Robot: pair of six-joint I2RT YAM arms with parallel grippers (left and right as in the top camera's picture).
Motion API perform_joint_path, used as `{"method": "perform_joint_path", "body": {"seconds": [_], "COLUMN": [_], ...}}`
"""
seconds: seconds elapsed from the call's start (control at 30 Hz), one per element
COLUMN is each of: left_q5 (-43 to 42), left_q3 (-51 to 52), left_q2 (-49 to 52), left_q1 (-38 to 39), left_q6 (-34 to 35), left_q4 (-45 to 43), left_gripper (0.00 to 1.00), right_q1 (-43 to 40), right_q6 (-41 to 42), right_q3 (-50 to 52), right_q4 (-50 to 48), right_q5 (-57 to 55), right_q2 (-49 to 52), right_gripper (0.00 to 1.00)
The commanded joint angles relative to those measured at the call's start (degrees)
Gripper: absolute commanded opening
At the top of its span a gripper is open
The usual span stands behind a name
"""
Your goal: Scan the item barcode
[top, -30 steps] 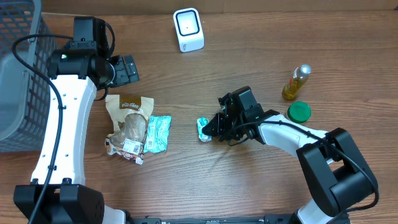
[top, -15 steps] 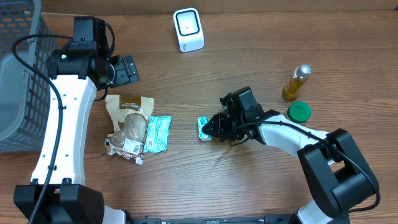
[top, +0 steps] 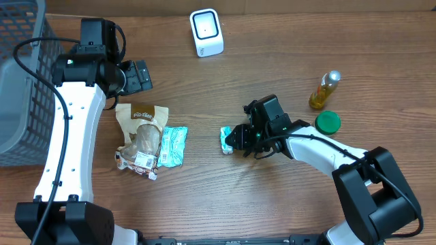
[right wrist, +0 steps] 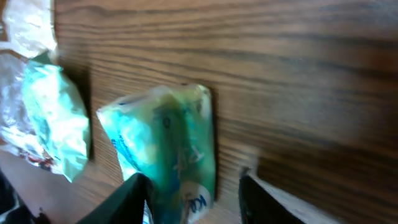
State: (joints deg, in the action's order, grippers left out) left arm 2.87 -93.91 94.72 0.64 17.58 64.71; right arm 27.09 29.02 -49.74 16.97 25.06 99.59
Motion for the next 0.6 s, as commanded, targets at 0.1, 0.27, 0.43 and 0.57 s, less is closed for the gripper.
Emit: {"method": "perform_joint_path", "body": {"seconds": [0.1, 0.27, 0.43, 0.57], "left_q5": [0.5, 0.5, 0.5, 0.5], "left_q3": [-0.7, -0.7, -0.7, -0.7], "left_q2": [-0.3, -0.3, -0.3, -0.3], "left_q1": [-0.1, -0.1, -0.1, -0.1], "left_q6": [-0.9, -0.9, -0.9, -0.9], "left_q4": [-0.2, -0.2, -0.2, -0.2], "left_gripper": [1.00, 1.00, 1.00, 1.00], "right_q1": [-0.2, -0.1, 1.3, 4.9], "right_q6": [-5.1, -8.1, -8.0, -5.8], "right_q3": [-9.3, -17.4, -18.8, -18.8], "right_q4": [9.5, 19.8, 23.6, 26.1], "right_q5": [-7.0, -9.0, -9.2, -15.9], "right_q2": [-3.9, -4.0, -4.0, -3.8], "right_gripper": [0.47, 0.48, 0.55, 0.59]}}
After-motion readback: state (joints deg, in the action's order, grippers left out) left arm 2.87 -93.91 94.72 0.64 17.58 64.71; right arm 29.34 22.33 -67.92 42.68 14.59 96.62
